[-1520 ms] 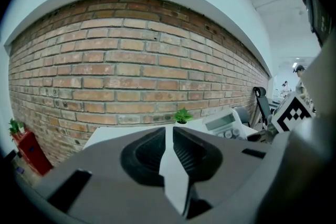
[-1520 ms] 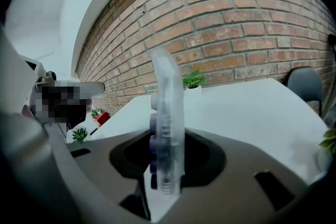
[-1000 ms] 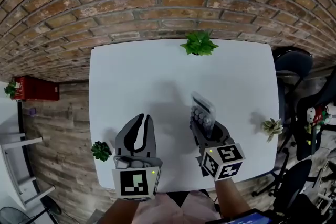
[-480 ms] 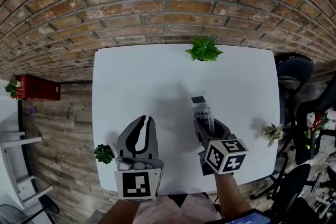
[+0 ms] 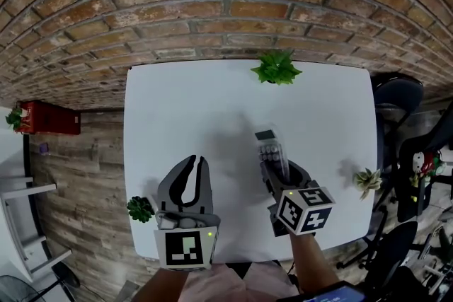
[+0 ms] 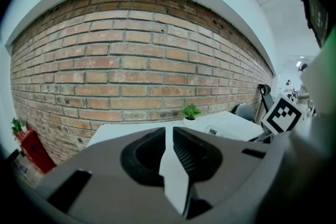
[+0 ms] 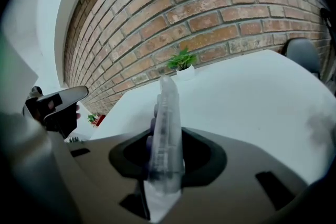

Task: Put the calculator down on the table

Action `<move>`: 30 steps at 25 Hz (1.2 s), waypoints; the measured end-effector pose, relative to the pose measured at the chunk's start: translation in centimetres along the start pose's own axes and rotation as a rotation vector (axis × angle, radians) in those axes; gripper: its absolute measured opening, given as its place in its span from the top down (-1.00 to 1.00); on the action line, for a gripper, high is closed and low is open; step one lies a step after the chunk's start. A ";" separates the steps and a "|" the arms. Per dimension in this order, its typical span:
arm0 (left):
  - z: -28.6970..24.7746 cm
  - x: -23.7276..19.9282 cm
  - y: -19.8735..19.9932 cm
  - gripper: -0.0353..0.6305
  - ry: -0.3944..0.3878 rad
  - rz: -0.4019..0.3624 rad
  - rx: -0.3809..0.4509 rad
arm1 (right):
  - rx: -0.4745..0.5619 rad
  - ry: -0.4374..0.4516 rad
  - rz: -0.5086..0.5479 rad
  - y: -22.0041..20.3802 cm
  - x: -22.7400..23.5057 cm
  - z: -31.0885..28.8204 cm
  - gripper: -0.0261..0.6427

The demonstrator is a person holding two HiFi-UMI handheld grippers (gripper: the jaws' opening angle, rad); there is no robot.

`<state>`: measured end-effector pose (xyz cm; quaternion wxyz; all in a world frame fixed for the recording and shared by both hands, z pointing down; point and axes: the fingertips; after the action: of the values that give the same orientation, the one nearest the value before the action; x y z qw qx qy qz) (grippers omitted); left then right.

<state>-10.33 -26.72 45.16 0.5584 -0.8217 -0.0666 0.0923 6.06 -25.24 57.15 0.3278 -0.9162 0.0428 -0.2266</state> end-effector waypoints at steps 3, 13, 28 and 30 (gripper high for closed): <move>0.0 0.2 0.2 0.75 -0.003 -0.009 0.003 | -0.003 -0.018 0.051 0.2 0.1 0.2 0.48; 0.2 0.8 0.8 0.75 -0.011 -0.018 0.020 | -0.030 -0.087 0.128 -0.1 1.5 1.2 0.29; 2.7 3.0 2.3 0.75 -0.032 -0.061 0.056 | 0.006 -0.151 0.130 -0.3 3.8 5.1 0.12; 3.2 3.7 3.5 0.75 -0.029 -0.019 0.093 | 0.048 -0.134 0.141 0.6 3.2 5.9 0.12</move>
<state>-7.41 -24.35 40.43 0.5958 -0.7928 -0.0782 0.1020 11.56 -23.02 53.93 0.3667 -0.9160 0.0798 -0.1421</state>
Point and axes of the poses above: the fingertips, and each gripper's own axes: z backward along the fingers, x to its right, y out of its top, and after that the axes turned 1 degree about x, right-handed
